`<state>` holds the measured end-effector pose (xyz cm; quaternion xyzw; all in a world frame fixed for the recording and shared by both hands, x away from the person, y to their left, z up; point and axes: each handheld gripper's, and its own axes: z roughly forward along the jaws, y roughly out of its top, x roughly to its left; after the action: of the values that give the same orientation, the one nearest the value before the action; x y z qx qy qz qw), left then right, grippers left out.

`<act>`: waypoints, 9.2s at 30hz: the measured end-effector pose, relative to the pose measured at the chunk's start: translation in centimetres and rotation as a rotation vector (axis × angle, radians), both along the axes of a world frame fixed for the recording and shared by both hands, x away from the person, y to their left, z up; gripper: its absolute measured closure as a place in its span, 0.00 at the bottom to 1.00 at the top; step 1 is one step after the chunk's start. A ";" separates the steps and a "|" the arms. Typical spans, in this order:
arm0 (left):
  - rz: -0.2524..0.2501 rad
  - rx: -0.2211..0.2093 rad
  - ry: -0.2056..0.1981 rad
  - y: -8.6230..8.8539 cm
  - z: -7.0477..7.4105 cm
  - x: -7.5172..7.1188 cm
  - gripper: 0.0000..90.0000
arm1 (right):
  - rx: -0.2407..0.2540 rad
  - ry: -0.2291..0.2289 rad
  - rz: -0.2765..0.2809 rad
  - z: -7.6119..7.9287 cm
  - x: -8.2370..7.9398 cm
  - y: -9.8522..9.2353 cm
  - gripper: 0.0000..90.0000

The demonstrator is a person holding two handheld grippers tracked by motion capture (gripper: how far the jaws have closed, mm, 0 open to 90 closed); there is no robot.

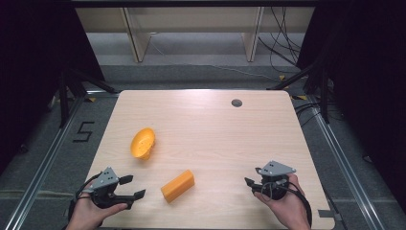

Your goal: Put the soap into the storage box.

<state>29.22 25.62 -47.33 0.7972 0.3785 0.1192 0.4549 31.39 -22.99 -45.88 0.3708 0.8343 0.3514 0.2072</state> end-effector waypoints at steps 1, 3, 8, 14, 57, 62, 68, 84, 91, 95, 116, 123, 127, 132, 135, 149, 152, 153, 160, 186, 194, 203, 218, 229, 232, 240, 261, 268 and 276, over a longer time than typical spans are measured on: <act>-0.009 0.015 -0.001 -0.2 0.1 0.1 0.28 | 0.002 -0.002 -0.002 0.0 0.0 0.0 0.52; -0.012 0.036 0.012 -0.4 0.4 0.0 0.30 | 0.011 -0.003 -0.015 0.0 -0.1 0.0 0.52; -0.005 0.081 0.105 -0.8 1.6 -0.5 0.33 | 0.010 0.013 -0.015 0.1 -0.1 0.0 0.52; -0.036 0.120 0.214 -1.2 2.8 -0.6 0.34 | 0.013 0.017 -0.013 0.1 -0.2 0.2 0.52; -0.235 0.312 0.311 -9.4 6.3 3.1 0.35 | 0.005 0.023 -0.013 -0.1 -0.1 0.3 0.50; -0.242 0.319 0.314 -10.2 6.3 3.3 0.34 | 0.006 0.029 -0.016 -0.1 -0.1 0.3 0.50; -0.246 0.336 0.322 -11.7 6.2 3.9 0.34 | 0.003 0.037 -0.014 -0.2 -0.1 0.3 0.50; -0.270 0.414 0.369 -13.8 6.6 5.3 0.35 | 0.001 0.047 -0.013 -0.2 -0.1 0.3 0.50; -0.276 0.451 0.379 -14.7 6.5 6.1 0.35 | 0.001 0.051 -0.013 -0.2 -0.1 0.3 0.50; -0.281 0.450 0.387 -15.1 6.6 6.4 0.35 | 0.013 0.057 -0.021 -0.3 -0.2 0.4 0.50; -0.307 0.605 0.425 -17.1 5.1 7.4 0.40 | 0.001 0.055 0.001 -0.3 -0.1 0.4 0.49; -0.310 0.671 0.460 -17.2 4.2 8.0 0.43 | 0.004 0.057 0.001 -0.3 -0.1 0.4 0.49; -0.296 0.694 0.483 -17.3 3.9 8.1 0.45 | 0.004 0.058 0.002 -0.3 -0.1 0.4 0.49; -0.286 0.690 0.507 -17.5 3.5 8.4 0.49 | 0.002 0.061 0.004 -0.4 -0.1 0.4 0.49; -0.267 0.703 0.505 -17.6 3.3 8.5 0.52 | 0.000 0.064 0.005 -0.4 -0.1 0.5 0.49; -0.190 0.690 0.576 -18.1 2.9 8.6 0.66 | 0.004 0.098 0.000 -0.4 -0.2 0.6 0.49; -0.187 0.693 0.584 -18.0 2.9 8.7 0.67 | 0.008 0.107 -0.006 -0.4 -0.3 0.6 0.49; -0.183 0.690 0.586 -18.0 2.9 8.7 0.67 | 0.008 0.107 -0.006 -0.4 -0.3 0.6 0.49; -0.184 0.684 0.582 -18.0 2.9 8.6 0.68 | 0.009 0.109 -0.005 -0.4 -0.3 0.6 0.49; -0.147 0.588 0.575 -15.9 4.7 8.8 0.68 | 0.005 0.060 0.010 -0.5 -0.1 0.4 0.48; -0.105 0.559 0.572 -15.2 5.5 9.1 0.68 | 0.004 0.061 0.009 -0.5 -0.1 0.4 0.48; -0.077 0.517 0.562 -14.4 6.3 9.5 0.68 | 0.006 0.068 0.002 -0.4 -0.1 0.4 0.48; -0.049 0.515 0.552 -13.3 7.2 10.3 0.68 | 0.022 0.096 -0.024 -0.3 -0.3 0.5 0.48; -0.023 0.510 0.553 -12.9 7.8 10.8 0.68 | 0.013 0.077 -0.013 -0.4 -0.2 0.5 0.48; -0.011 0.497 0.548 -12.6 8.0 11.1 0.68 | 0.017 0.072 -0.013 -0.4 -0.2 0.5 0.48; 0.029 0.491 0.546 -11.9 8.5 11.8 0.68 | 0.009 0.073 -0.006 -0.3 -0.2 0.4 0.48; 0.081 0.468 0.543 -10.6 9.6 13.2 0.68 | 0.006 0.061 -0.003 -0.3 -0.1 0.3 0.48; 0.098 0.461 0.539 -10.2 9.9 13.5 0.68 | 0.023 0.091 -0.024 -0.3 -0.3 0.5 0.48; 0.121 0.463 0.535 -9.7 10.3 14.1 0.68 | 0.011 0.074 -0.008 -0.3 -0.1 0.4 0.48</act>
<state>43.30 15.95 -37.01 0.8583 0.4937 0.0156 0.1390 31.25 -22.61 -46.20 0.3879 0.8381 0.3411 0.1754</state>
